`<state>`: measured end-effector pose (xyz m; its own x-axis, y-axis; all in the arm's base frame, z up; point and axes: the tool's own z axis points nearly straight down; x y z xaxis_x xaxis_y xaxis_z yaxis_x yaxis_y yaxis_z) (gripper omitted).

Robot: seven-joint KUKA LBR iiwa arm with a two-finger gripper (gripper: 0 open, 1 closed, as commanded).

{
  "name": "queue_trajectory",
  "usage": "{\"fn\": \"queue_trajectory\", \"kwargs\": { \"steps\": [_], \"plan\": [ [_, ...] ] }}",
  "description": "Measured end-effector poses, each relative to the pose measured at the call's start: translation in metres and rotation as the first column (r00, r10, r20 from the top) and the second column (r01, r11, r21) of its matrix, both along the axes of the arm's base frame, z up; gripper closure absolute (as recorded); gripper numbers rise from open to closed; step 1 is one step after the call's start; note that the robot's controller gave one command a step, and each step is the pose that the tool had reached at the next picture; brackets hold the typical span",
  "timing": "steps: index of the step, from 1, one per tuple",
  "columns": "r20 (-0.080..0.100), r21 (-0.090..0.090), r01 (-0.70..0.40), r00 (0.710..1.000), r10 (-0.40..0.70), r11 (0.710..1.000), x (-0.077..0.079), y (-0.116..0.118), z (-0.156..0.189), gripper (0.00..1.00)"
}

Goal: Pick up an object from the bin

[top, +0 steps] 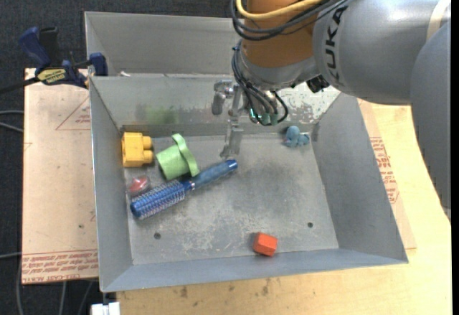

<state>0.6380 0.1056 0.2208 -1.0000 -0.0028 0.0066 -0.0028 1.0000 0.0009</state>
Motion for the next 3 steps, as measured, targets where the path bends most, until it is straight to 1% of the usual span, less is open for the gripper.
{"fn": "queue_trajectory", "kwargs": {
  "steps": [1, 2, 3],
  "plan": [
    [-0.002, 0.001, 0.011, 1.0, -0.011, 1.0, -0.026, 0.044, -0.087, 0.0],
    [0.004, -0.001, -0.018, 1.0, 0.018, 1.0, -0.047, 0.086, -0.152, 0.0],
    [0.009, -0.002, -0.012, 1.0, 0.012, 1.0, -0.045, 0.083, -0.15, 1.0]
  ]
}}
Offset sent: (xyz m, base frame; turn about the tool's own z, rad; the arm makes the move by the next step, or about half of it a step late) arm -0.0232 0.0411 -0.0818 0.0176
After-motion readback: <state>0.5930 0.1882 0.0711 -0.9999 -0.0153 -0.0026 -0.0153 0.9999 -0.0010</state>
